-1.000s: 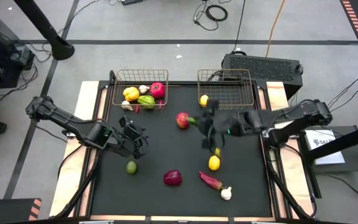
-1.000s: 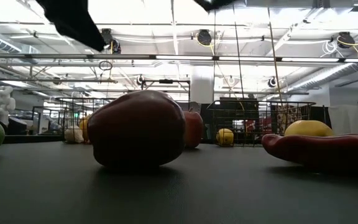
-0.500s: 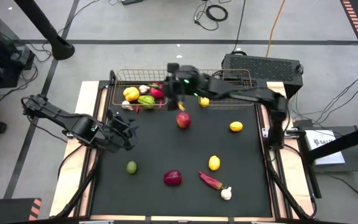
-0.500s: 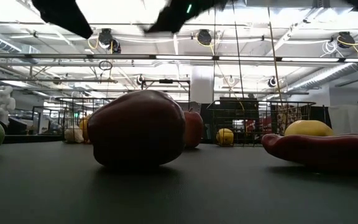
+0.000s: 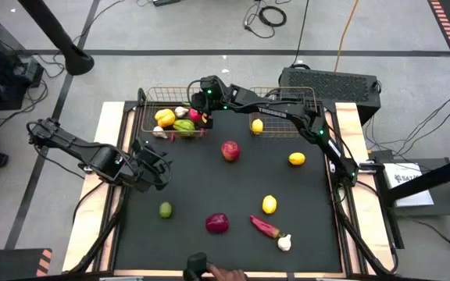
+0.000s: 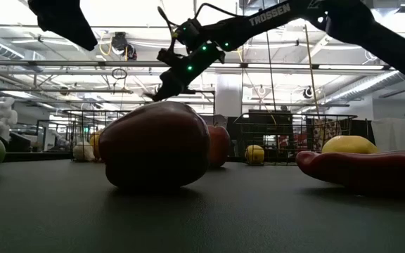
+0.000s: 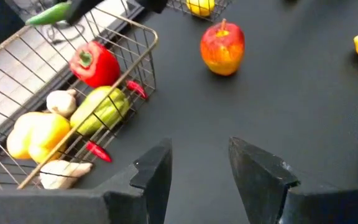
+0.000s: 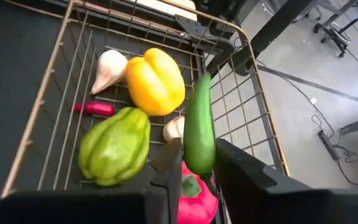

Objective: Sort produce into baskets
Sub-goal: Put the green chili pepper into the left wire basket, then put the red chili pepper into the left wire basket

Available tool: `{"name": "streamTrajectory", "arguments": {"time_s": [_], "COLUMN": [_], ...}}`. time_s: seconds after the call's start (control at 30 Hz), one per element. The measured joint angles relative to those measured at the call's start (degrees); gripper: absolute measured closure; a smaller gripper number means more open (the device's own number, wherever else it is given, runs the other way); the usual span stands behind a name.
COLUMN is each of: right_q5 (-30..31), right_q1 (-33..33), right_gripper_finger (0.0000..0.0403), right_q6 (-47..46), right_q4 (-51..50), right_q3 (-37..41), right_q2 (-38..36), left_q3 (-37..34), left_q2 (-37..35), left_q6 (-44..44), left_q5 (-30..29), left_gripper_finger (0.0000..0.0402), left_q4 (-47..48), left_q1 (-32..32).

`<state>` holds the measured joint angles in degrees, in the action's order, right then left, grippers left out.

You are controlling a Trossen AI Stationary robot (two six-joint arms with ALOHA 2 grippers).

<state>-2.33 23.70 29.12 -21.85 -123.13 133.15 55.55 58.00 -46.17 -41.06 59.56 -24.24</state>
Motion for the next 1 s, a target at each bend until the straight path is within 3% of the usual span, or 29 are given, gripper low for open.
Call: {"name": "streamTrajectory", "arguments": {"time_s": [0.3, 0.57, 0.73, 1.0], "right_q5": [-0.64, -0.76, -0.96, -1.93], "right_q1": [1.21, -1.22, -4.72, -12.31], "right_gripper_finger": [0.0245, 0.0232, 0.0232, 0.0232], "right_q6": [-1.05, -4.5, -7.45, -14.18], "right_q4": [-0.81, -10.0, -23.26, -53.8], "right_q3": [-0.68, -0.68, -0.68, 0.35], "right_q2": [0.65, -6.41, -13.23, -20.79], "left_q3": [-0.01, -0.02, -0.04, -0.07], "left_q2": [0.0, 0.0, 0.0, 0.22], "left_q6": [-0.08, 0.0, 0.02, -0.07], "left_q5": [0.3, 0.3, 0.3, -0.48], "left_gripper_finger": [0.0235, 0.0235, 0.0235, 0.0235], "left_q4": [-0.05, 0.04, 0.34, -1.28], "left_q1": [-0.27, -0.27, -0.27, -0.27]}}
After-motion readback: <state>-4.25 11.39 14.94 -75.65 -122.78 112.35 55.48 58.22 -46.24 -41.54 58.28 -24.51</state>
